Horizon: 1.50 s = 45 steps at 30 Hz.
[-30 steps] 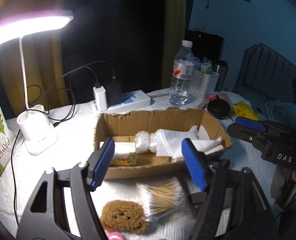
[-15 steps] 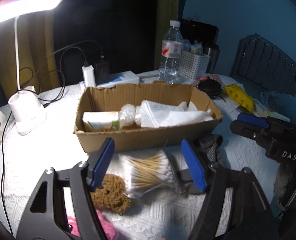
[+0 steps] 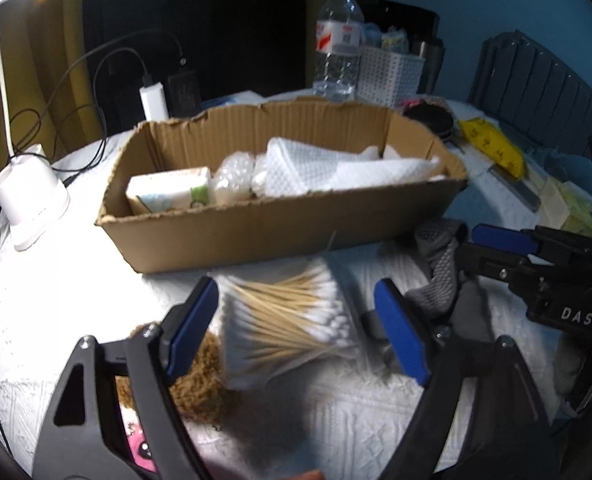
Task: Organize soft objects
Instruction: 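Grasp the grey glove with the right gripper, then grasp the bag of cotton swabs with the left gripper, then lower the cotton swabs into the box with the left gripper while the right gripper carries the glove there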
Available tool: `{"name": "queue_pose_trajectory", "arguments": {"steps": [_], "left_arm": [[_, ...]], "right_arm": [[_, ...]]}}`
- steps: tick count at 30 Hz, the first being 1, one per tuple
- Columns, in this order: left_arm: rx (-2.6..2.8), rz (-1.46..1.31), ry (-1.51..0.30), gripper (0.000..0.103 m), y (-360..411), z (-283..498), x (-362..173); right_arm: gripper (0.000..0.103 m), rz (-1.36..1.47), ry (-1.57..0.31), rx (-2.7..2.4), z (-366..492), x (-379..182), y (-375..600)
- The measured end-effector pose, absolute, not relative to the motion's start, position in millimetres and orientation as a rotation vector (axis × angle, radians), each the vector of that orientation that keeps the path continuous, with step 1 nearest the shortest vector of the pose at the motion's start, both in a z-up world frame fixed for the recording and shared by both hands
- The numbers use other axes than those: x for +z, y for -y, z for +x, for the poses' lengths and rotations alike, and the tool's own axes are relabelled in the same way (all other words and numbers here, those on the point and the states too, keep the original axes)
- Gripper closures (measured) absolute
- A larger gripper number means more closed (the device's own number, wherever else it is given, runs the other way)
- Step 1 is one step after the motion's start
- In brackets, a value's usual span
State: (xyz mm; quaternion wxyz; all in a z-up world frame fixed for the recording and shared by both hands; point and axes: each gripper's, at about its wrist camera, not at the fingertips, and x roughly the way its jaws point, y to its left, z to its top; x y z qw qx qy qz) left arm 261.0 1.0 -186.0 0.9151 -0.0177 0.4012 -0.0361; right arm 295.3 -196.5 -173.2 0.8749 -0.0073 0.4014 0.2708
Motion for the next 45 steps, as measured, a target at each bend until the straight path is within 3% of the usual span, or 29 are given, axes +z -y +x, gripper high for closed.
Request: {"name": "queue_pose_trajectory", "arguments": {"steps": [9,10,12,15,16,45], "left_arm": [[-0.048,0.008,-0.906,0.019,5,278,-212],[-0.051,0.008,-0.904,0.019,5,279,-212],[-0.06,0.005,-0.903,0.02,5,279,-212],[-0.075,-0.002,-0.897,0.023,5,276,-210],[-0.079,0.0,-0.895,0.028,6,274,-209],[-0.14,-0.059,-0.647,0.029,1,230,-107]], "right_arm": [[0.057,-0.022,-0.904,0.616,305,-193,189],[0.059,-0.025,-0.903,0.621,305,-192,188],[0.074,-0.027,-0.897,0.638,303,-191,188],[0.079,-0.035,-0.886,0.648,299,-188,187],[0.079,-0.039,-0.882,0.649,298,-187,187],[0.08,-0.07,-0.647,0.589,270,-90,216]]}}
